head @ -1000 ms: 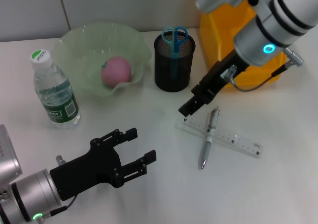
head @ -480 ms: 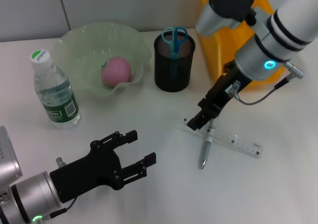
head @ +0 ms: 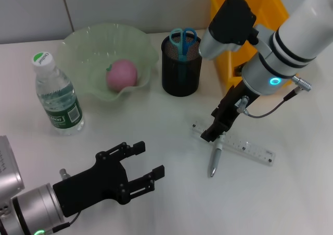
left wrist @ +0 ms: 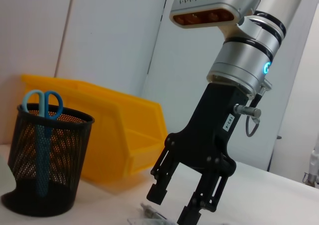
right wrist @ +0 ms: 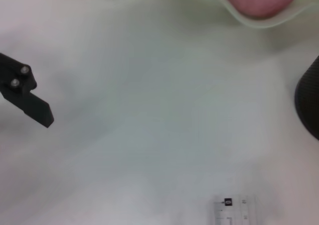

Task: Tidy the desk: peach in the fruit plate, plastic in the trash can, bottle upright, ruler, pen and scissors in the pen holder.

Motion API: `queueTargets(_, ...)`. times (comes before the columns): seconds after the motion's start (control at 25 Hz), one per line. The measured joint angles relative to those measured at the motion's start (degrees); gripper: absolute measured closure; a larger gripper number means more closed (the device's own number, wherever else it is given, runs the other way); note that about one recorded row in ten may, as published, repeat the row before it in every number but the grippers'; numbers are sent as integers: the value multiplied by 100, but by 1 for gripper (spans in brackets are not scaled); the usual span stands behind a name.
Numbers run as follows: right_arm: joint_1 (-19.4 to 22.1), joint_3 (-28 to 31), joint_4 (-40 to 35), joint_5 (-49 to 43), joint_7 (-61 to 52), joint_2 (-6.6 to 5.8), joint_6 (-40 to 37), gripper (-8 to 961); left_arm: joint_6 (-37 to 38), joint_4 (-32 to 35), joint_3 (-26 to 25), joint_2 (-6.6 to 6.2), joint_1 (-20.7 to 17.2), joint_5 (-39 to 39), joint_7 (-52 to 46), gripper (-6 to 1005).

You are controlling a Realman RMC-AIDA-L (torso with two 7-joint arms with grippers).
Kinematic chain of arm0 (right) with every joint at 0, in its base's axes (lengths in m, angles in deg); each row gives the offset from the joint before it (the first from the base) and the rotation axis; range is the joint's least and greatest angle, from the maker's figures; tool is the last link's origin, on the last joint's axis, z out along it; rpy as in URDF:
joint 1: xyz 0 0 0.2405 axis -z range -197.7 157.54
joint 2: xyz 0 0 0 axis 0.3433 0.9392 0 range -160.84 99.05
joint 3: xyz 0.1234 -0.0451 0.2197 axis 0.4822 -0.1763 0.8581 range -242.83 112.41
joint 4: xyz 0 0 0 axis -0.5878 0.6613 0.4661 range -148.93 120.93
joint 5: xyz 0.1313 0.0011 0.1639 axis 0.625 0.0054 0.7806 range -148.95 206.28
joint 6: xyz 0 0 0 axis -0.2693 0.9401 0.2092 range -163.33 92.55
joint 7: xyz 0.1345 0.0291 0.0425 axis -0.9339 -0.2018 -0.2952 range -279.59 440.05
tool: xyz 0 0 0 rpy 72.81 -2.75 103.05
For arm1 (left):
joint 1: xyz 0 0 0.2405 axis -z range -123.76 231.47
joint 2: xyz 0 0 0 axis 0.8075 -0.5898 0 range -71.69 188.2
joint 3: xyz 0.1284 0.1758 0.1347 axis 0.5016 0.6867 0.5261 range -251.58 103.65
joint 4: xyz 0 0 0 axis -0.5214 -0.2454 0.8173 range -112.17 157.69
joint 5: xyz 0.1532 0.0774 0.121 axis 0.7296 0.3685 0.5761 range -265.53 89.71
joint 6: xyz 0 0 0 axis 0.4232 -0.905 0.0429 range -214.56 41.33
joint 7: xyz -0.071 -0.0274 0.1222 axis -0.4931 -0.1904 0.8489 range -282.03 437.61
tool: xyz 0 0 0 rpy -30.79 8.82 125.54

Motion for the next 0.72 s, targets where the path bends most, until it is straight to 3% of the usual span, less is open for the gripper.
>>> queueTargets(0.32,4,-430,103,31,-21,17,306,259,9,0,1,-2,7,70,0,244)
queueTargets(0.72,-57,-543,273,50,-26,40,564,258,22,0,0,-2,24,69,0,245)
